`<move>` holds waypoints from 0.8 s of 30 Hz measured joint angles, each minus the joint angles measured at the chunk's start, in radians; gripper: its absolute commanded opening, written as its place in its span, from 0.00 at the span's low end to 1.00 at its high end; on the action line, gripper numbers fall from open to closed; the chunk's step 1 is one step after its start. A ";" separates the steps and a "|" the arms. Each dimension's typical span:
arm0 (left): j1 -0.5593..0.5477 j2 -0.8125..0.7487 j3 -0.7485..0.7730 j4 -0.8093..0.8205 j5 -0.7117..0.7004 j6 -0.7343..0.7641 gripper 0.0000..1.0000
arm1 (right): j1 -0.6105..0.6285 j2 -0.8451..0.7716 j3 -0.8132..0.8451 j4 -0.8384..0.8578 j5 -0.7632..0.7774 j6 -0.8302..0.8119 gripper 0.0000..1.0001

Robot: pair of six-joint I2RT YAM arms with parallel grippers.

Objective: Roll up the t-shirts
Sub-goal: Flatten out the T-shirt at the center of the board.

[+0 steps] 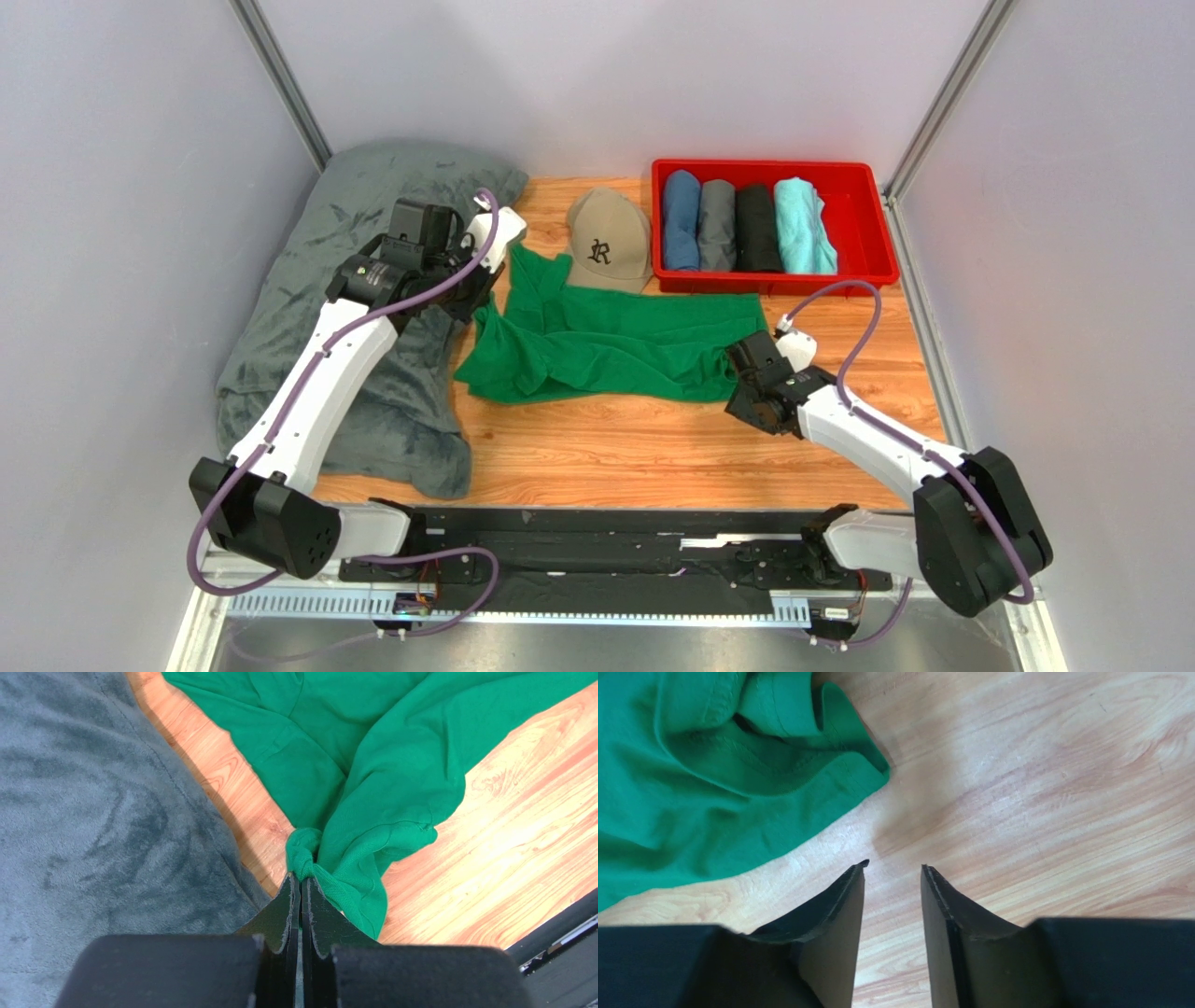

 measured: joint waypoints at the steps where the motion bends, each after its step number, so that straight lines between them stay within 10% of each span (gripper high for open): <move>1: 0.000 0.000 0.000 0.000 0.000 0.000 0.00 | 0.000 0.007 0.002 0.012 0.007 0.002 0.37; 24: 0.010 0.000 0.005 -0.032 -0.005 0.004 0.00 | -0.029 0.149 0.052 0.125 0.047 0.002 0.40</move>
